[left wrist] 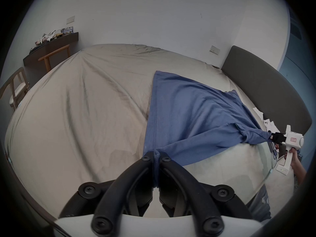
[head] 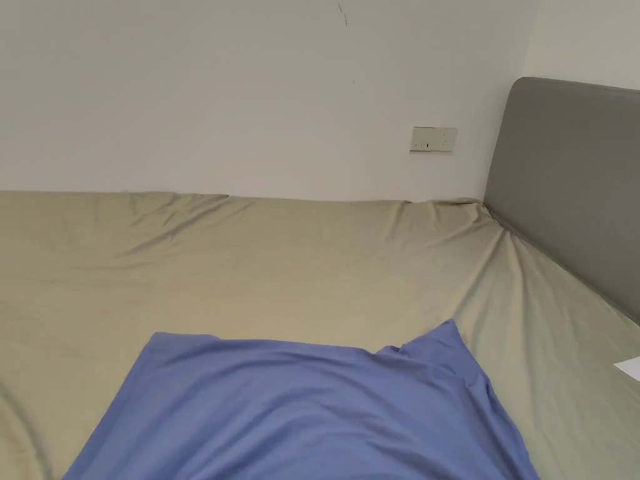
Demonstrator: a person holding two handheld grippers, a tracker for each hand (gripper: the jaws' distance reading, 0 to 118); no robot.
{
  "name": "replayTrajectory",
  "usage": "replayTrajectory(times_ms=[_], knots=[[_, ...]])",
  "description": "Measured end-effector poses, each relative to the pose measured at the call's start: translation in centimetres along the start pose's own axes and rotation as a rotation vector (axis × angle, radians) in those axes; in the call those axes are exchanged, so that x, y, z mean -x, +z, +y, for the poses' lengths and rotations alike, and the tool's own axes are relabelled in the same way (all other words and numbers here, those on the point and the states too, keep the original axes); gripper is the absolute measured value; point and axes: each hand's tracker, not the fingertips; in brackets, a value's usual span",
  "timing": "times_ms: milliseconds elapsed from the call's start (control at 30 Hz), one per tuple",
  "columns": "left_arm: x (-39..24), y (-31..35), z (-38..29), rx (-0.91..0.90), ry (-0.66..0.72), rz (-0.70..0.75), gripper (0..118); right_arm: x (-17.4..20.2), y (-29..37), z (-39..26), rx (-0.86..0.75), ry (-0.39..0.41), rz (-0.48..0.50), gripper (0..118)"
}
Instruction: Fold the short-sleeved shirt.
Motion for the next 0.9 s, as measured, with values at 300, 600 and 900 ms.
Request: replayTrajectory(times_ms=[300, 600, 900], knots=[[0.6, 3.8, -6.3, 0.079, 0.045, -0.006, 4, -1.8, 1.8, -3.8, 0.045, 0.004, -0.022, 7], [1.2, 5.9, -10.2, 0.135, 0.085, 0.006, 4, -4.3, 5.6, -5.9, 0.046, -0.057, -0.033, 7], [0.5, 2.3, -11.9, 0.221, 0.065, 0.072, 9, -3.3, 3.5, -10.6, 0.129, -0.045, -0.076, 16]])
